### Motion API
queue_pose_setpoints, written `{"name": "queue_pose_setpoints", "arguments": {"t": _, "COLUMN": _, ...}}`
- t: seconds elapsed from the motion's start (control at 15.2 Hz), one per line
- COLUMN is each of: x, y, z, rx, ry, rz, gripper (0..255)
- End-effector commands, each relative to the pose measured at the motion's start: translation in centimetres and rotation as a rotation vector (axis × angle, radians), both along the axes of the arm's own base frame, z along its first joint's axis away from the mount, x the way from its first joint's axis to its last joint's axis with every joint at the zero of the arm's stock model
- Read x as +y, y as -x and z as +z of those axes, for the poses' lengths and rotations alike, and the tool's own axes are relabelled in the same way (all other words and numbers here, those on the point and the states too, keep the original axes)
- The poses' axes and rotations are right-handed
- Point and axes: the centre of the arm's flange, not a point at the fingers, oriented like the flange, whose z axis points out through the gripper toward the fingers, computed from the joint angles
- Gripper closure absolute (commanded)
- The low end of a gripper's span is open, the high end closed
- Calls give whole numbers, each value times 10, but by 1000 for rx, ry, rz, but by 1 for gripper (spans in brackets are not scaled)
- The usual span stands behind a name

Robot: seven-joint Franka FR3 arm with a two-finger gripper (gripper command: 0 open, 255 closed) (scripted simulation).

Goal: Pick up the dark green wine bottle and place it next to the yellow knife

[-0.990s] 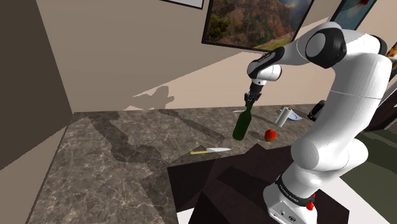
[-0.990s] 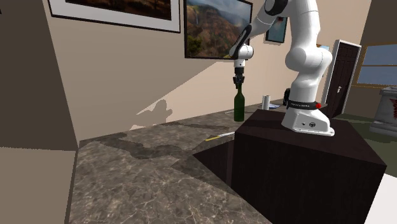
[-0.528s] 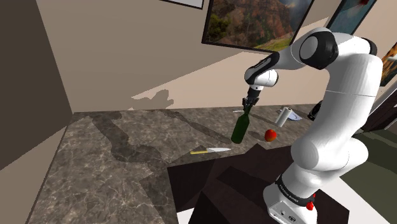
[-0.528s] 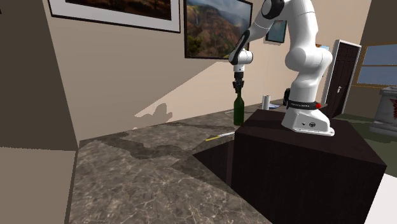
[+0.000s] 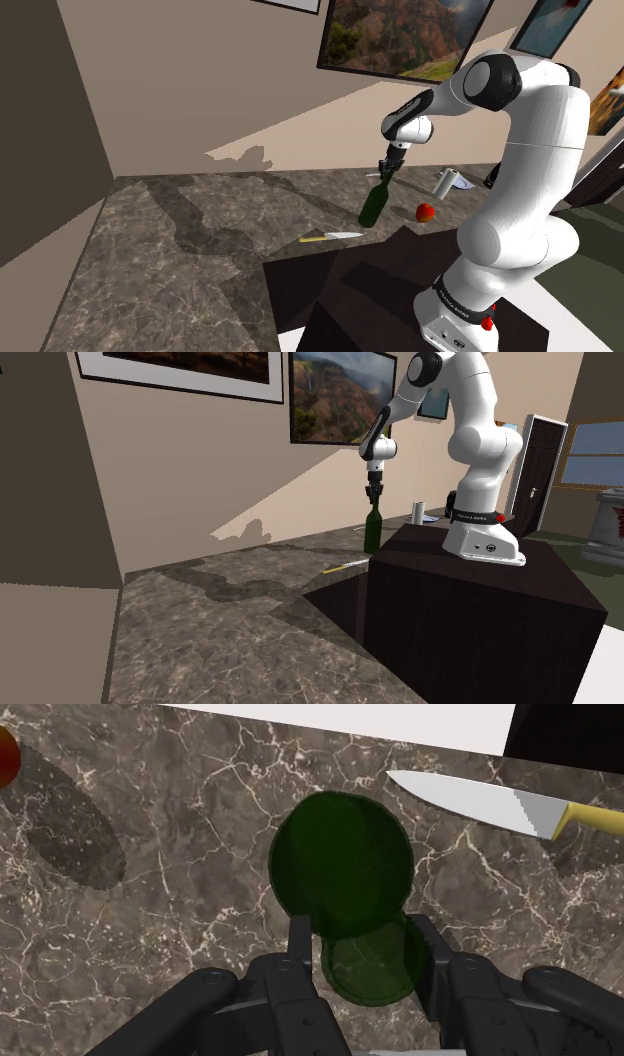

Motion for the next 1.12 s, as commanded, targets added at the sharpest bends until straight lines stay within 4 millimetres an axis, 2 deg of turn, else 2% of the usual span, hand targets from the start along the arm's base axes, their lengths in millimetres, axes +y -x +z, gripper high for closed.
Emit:
{"name": "queue_pose_setpoints", "arguments": {"t": 0.0, "x": 0, "y": 0, "z": 0, "rx": -1, "ry": 1, "rz": 0, "gripper": 255}}
{"name": "queue_pose_setpoints", "arguments": {"t": 0.2, "x": 0, "y": 0, "z": 0, "rx": -1, "ry": 1, "rz": 0, "gripper": 255}}
{"name": "queue_pose_setpoints", "arguments": {"t": 0.26, "x": 0, "y": 0, "z": 0, "rx": -1, "ry": 1, "rz": 0, "gripper": 0}}
{"name": "queue_pose_setpoints", "arguments": {"t": 0.59, "x": 0, "y": 0, "z": 0, "rx": -1, "ry": 1, "rz": 0, "gripper": 0}}
{"name": "queue_pose_setpoints", "arguments": {"t": 0.86, "x": -1, "y": -2, "z": 50, "rx": -1, "ry": 1, "rz": 0, "gripper": 0}}
{"name": "queue_pose_setpoints", "arguments": {"t": 1.06, "x": -1, "y": -2, "z": 50, "rx": -1, "ry": 1, "rz": 0, "gripper": 0}}
